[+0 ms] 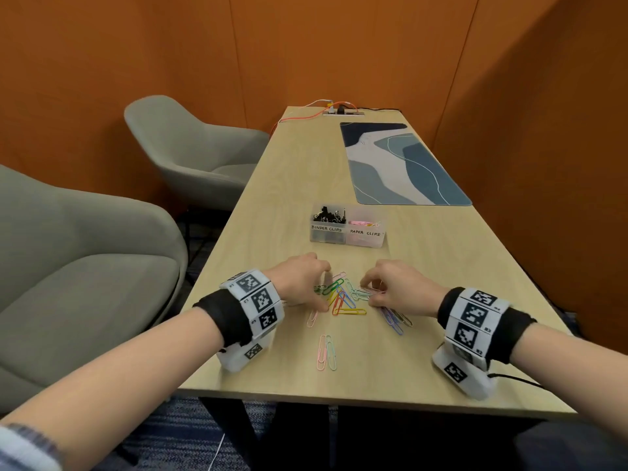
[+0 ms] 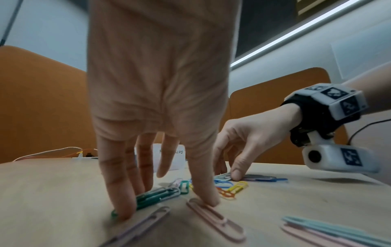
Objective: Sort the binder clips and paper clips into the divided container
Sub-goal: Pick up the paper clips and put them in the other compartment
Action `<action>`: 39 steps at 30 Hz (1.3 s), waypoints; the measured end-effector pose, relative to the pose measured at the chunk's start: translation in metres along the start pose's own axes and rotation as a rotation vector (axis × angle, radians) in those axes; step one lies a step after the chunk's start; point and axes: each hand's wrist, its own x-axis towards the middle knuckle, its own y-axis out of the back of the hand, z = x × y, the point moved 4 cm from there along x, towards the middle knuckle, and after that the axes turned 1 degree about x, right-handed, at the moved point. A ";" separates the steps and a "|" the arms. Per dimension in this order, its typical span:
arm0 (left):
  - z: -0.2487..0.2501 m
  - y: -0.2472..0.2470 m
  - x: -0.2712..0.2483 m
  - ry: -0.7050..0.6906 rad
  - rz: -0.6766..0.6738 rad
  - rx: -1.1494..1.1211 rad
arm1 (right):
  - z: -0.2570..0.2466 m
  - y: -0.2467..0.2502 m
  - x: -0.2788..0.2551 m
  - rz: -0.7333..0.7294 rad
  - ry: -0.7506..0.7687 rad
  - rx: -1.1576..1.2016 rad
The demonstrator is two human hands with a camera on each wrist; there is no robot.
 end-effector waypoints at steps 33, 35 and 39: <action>0.010 0.016 0.051 0.017 0.099 -0.041 | 0.001 -0.006 0.036 -0.001 -0.009 -0.331; 0.006 0.016 0.052 0.010 0.115 -0.040 | 0.004 -0.002 0.037 -0.003 -0.005 -0.320; 0.002 0.018 0.053 -0.012 0.128 -0.011 | 0.016 0.014 0.043 -0.037 -0.026 -0.149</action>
